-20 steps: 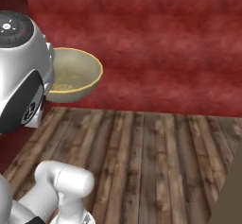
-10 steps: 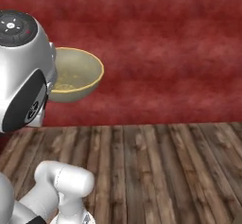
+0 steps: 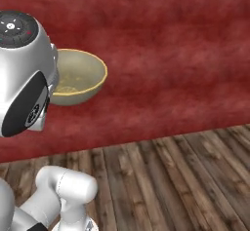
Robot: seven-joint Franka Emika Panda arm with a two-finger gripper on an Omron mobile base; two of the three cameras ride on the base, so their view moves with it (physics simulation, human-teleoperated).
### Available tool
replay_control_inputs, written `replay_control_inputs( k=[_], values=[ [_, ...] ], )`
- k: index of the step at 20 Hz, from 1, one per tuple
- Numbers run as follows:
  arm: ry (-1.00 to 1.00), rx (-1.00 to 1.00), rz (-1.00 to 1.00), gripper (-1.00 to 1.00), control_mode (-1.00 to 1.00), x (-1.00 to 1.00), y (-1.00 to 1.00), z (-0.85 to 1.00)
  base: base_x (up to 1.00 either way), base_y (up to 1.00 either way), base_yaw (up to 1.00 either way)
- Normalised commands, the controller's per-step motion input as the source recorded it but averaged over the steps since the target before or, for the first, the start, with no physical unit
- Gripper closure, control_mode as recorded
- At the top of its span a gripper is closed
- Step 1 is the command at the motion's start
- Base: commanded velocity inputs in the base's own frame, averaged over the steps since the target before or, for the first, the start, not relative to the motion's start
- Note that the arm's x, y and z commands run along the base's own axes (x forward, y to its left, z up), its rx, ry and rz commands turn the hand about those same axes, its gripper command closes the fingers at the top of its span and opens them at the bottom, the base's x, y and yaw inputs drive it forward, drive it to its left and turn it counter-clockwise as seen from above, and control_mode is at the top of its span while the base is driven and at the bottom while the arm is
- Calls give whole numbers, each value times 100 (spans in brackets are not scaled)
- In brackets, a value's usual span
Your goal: Move the bowls from the cabinet to the plates on the dining table.
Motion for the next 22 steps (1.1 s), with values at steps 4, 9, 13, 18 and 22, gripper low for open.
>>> replay_control_inputs(
  k=[4, 9, 13, 18, 22],
  values=[
    [0, 0, 0, 100, 100, 0, 0, 0, 100, 0, -37],
    [0, 0, 0, 100, 100, 0, 0, 0, 100, -8, -49],
    [0, 0, 0, 100, 100, 0, 0, 0, 100, -9, -52],
    [0, 0, 0, 100, 100, 0, 0, 0, 100, -13, -52],
    [0, 0, 0, 100, 100, 0, 0, 0, 100, -9, -51]
  ],
)
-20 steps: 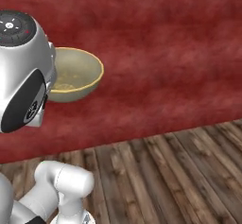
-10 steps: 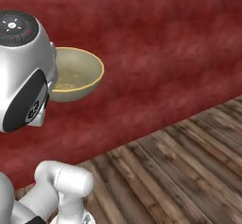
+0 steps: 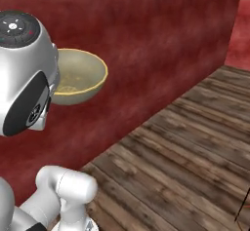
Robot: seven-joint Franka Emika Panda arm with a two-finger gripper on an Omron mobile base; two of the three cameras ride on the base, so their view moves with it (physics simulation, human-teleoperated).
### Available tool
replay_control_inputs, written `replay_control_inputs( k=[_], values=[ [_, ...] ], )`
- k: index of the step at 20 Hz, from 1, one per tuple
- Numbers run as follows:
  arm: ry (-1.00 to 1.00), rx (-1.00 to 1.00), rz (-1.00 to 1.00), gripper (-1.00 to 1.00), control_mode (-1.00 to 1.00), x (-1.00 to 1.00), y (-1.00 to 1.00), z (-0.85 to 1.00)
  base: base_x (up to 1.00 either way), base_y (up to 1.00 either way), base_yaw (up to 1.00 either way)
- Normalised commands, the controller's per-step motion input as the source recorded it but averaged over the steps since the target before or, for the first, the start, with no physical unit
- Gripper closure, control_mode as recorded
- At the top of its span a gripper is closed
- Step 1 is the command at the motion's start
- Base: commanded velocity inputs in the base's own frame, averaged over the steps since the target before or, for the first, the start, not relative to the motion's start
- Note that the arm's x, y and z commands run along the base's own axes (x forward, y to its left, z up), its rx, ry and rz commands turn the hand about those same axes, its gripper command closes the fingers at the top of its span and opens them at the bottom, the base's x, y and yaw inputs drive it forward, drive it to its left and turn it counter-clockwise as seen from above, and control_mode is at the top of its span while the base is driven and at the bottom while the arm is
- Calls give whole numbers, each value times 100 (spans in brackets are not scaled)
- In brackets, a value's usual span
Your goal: Move the bowls from the cabinet to the plates on the dining table.
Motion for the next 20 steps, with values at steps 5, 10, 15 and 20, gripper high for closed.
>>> replay_control_inputs(
  k=[5, 10, 15, 20],
  values=[
    [0, 0, 0, 100, 100, 0, 0, 0, 100, 0, -48],
    [0, 0, 0, 100, 100, 0, 0, 0, 100, 0, -50],
    [0, 0, 0, 100, 100, 0, 0, 0, 100, 14, -50],
    [0, 0, 0, 100, 100, 0, 0, 0, 100, 36, -44]
  ],
)
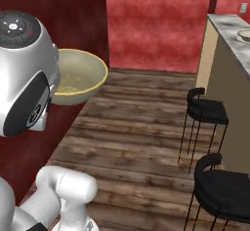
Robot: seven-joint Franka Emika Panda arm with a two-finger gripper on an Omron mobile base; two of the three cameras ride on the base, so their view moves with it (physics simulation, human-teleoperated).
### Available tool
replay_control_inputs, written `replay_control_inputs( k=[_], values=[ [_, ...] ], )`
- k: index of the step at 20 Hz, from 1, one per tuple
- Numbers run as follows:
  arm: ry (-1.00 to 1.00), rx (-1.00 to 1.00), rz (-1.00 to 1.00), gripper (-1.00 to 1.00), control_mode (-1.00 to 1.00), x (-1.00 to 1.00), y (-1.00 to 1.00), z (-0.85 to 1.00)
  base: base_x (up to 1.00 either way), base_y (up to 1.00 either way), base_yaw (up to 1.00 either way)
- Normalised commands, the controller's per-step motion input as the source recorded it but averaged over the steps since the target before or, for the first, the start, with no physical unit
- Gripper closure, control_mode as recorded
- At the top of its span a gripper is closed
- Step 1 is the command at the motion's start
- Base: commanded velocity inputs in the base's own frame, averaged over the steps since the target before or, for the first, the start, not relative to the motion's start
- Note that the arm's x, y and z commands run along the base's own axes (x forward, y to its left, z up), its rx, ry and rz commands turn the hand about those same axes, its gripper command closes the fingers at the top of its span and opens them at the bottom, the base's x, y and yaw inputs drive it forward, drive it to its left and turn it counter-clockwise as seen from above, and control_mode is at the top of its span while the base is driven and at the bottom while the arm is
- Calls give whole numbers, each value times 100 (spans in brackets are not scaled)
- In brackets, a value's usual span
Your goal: Move the bowls from the cabinet to the plates on the dining table.
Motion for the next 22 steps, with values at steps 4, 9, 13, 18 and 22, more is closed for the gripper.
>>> replay_control_inputs(
  k=[4, 9, 13, 18, 22],
  values=[
    [0, 0, 0, 100, 100, 0, 0, 0, 90, 69, -44],
    [0, 0, 0, 100, 100, 0, 0, 0, 65, 94, -27],
    [0, 0, 0, 100, 100, 0, 0, 0, 82, 64, -42],
    [0, 0, 0, 100, 100, 0, 0, 0, 81, 43, -53],
    [0, 0, 0, 100, 100, 0, 0, 0, 78, 8, -61]
  ],
)
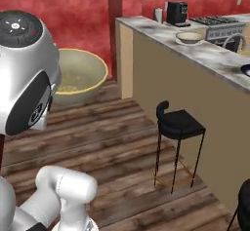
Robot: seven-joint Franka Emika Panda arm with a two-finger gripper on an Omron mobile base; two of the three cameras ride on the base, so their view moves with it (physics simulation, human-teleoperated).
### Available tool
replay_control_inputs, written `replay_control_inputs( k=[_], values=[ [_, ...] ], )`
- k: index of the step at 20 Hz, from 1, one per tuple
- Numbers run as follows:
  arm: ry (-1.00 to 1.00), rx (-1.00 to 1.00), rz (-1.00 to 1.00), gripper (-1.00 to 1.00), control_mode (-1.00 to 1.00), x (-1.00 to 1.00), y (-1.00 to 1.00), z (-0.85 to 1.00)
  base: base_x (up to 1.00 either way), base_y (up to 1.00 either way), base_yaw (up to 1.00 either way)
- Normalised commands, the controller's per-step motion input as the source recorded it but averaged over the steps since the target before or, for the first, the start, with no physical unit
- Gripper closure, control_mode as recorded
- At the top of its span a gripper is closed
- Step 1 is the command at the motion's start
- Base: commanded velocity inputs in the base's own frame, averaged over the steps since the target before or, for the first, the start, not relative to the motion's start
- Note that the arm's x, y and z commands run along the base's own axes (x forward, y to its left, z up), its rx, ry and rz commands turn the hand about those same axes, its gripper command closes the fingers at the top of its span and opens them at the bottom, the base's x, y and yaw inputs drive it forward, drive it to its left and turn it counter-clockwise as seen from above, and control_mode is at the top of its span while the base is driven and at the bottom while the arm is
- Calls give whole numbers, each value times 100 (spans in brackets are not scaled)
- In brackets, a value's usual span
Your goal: Move the bowls from the cabinet to the plates on the dining table.
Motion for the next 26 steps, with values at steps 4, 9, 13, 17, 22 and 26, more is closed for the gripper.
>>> replay_control_inputs(
  k=[4, 9, 13, 17, 22, 26],
  values=[
    [0, 0, 0, 100, 100, 0, 0, 0, 83, 11, -62],
    [0, 0, 0, 100, 100, 0, 0, 0, 95, 17, -67],
    [0, 0, 0, 100, 100, 0, 0, 0, 81, 37, -66],
    [0, 0, 0, 100, 100, 0, 0, 0, 84, 54, -62],
    [0, 0, 0, 100, 100, 0, 0, 0, 82, 45, -60],
    [0, 0, 0, 100, 100, 0, 0, 0, 77, 11, -46]
  ],
)
